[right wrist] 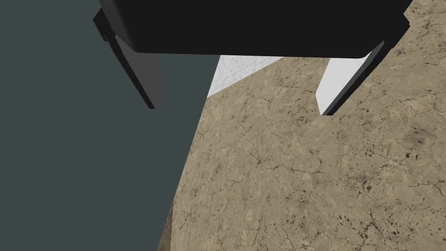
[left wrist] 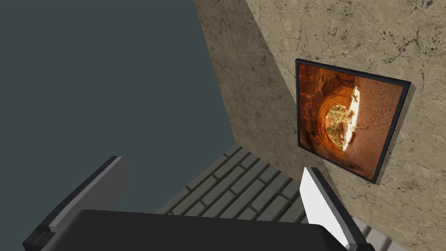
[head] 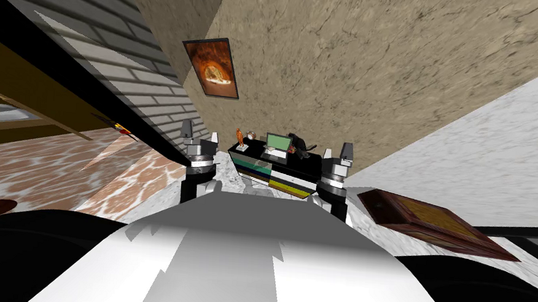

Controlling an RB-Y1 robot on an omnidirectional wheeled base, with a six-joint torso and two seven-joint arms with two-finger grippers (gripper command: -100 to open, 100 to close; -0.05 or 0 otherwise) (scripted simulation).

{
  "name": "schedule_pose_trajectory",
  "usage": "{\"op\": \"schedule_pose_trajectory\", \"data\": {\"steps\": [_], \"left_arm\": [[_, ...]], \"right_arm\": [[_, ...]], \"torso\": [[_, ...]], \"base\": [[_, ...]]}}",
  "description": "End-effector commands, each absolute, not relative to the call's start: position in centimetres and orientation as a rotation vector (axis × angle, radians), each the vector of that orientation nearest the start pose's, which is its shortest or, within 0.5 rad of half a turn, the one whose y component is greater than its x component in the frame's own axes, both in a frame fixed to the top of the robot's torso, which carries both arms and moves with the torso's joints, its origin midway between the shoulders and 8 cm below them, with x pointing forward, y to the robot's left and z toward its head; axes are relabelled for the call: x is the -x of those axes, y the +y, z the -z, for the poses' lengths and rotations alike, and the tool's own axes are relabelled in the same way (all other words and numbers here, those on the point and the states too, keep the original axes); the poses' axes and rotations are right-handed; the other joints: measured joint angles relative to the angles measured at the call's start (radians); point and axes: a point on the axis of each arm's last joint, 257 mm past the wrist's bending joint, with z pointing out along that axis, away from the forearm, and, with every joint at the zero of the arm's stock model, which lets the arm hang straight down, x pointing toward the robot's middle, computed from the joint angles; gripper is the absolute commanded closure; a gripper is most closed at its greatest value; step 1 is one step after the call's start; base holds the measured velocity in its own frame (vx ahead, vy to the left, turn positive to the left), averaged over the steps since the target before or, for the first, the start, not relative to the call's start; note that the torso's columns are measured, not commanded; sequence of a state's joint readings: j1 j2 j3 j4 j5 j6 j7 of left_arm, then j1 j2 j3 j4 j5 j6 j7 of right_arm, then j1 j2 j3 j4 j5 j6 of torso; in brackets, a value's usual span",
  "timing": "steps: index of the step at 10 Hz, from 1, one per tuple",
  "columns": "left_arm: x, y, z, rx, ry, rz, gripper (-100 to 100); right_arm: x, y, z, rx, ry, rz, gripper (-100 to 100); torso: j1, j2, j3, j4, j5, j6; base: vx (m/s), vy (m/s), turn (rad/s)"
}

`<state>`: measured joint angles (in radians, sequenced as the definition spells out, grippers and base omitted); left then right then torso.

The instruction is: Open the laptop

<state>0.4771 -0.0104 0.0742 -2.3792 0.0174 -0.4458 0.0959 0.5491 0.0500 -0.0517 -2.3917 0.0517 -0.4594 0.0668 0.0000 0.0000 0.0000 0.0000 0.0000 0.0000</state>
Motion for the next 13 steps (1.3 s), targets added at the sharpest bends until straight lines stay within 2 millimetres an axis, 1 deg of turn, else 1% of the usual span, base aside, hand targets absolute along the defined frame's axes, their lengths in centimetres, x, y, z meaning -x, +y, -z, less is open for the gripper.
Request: {"op": "schedule_pose_trajectory", "data": {"steps": [1, 3, 9, 10, 11, 12, 13], "left_arm": [[-32.8, 29.9, -6.6, 0.644, 0.519, 1.352, 0], [-32.7, 29.9, -6.6, 0.644, 0.519, 1.352, 0], [-32.7, 29.9, -6.7, 0.643, 0.519, 1.352, 0], [-32.7, 29.9, -6.7, 0.643, 0.519, 1.352, 0], [-32.8, 29.9, -6.6, 0.644, 0.519, 1.352, 0], [-32.8, 29.9, -6.6, 0.644, 0.519, 1.352, 0], [-32.8, 29.9, -6.6, 0.644, 0.519, 1.352, 0]], "right_arm": [[-32.1, -29.7, -5.1, -0.607, 0.599, -1.137, 0], [-32.1, -29.7, -5.1, -0.607, 0.599, -1.137, 0], [-32.1, -29.7, -5.1, -0.607, 0.599, -1.137, 0], [-32.6, -29.0, -4.7, -0.578, 0.65, -1.134, -100], [-33.1, -28.7, -4.3, -0.565, 0.684, -1.127, -100], [-33.1, -28.6, -4.3, -0.559, 0.69, -1.128, -100], [-33.6, -28.3, -3.8, -0.541, 0.734, -1.118, -100]], "torso": [[0.0, 0.041, -0.082, 0.041, 0.0, 0.0], [0.0, 0.175, -0.351, 0.176, 0.0, 0.0], [0.0, 0.618, -1.234, 0.617, 0.0, 0.0], [0.0, 0.691, -1.382, 0.691, 0.0, 0.0], [0.001, 0.725, -1.451, 0.724, 0.0, 0.0], [0.002, 0.734, -1.471, 0.734, 0.0, 0.0], [0.001, 0.737, -1.475, 0.737, 0.0, 0.0]], "base": [[0.0, 0.0, 0.0], [0.0, 0.0, 0.0], [0.0, 0.0, 0.0], [0.014, 0.016, 0.02], [0.016, 0.037, 0.04], [0.007, 0.034, 0.013], [0.011, 0.045, 0.027]]}}
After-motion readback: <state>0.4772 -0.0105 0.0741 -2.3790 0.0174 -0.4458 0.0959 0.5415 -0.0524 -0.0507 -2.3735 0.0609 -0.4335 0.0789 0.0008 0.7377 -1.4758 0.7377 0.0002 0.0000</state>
